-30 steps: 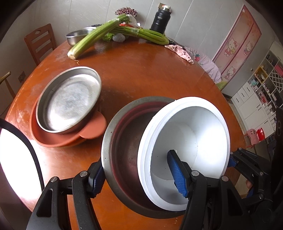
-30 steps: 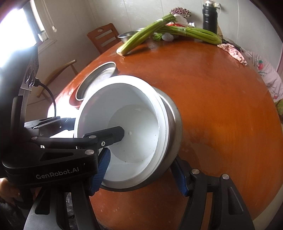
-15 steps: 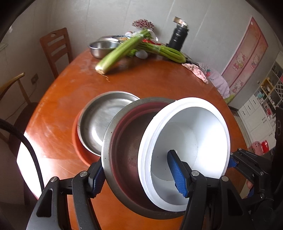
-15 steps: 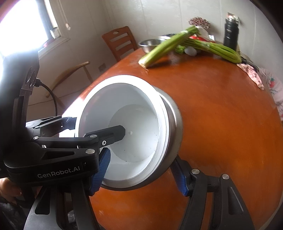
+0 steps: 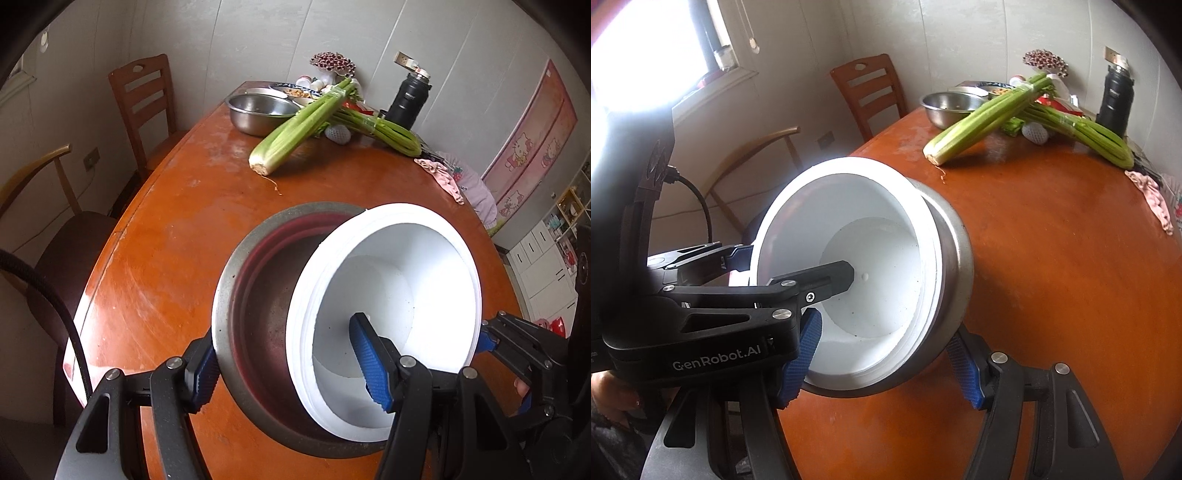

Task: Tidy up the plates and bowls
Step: 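Lift the nested steel bowl with the left gripper toward the plate stack, then lower the steel bowl stack onto the steel pan with the left gripper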

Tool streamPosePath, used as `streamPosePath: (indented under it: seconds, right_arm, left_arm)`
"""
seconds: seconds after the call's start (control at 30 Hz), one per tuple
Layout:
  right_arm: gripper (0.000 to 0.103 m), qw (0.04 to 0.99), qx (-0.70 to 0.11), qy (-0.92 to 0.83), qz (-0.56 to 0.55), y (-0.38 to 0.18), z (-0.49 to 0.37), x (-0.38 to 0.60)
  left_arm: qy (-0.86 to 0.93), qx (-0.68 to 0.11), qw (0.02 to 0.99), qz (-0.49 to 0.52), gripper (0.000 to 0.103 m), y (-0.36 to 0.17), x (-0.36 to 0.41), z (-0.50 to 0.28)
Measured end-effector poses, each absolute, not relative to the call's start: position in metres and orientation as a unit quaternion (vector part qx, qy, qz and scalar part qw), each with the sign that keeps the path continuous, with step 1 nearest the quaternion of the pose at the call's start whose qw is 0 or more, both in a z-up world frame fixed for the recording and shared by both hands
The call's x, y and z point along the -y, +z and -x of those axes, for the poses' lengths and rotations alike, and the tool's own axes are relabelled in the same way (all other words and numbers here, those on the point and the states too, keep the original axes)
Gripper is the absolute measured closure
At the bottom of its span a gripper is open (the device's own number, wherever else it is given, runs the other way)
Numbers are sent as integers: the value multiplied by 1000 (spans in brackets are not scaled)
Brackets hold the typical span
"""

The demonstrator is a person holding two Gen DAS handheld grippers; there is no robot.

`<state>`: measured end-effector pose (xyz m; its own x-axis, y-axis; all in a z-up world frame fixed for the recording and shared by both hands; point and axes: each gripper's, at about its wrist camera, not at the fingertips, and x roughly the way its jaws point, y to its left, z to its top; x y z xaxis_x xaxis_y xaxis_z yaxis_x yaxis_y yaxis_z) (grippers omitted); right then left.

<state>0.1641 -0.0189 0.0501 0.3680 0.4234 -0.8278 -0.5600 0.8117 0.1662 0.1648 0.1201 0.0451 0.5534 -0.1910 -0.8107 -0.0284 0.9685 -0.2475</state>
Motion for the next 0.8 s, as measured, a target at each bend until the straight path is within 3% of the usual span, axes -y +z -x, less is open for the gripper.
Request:
streamPosePath:
  seconds: [0.8]
  right_arm:
    - [34, 809, -505, 286, 92, 20, -191, 6]
  left_arm:
    - [-39, -495, 859, 124, 38, 6, -132, -193]
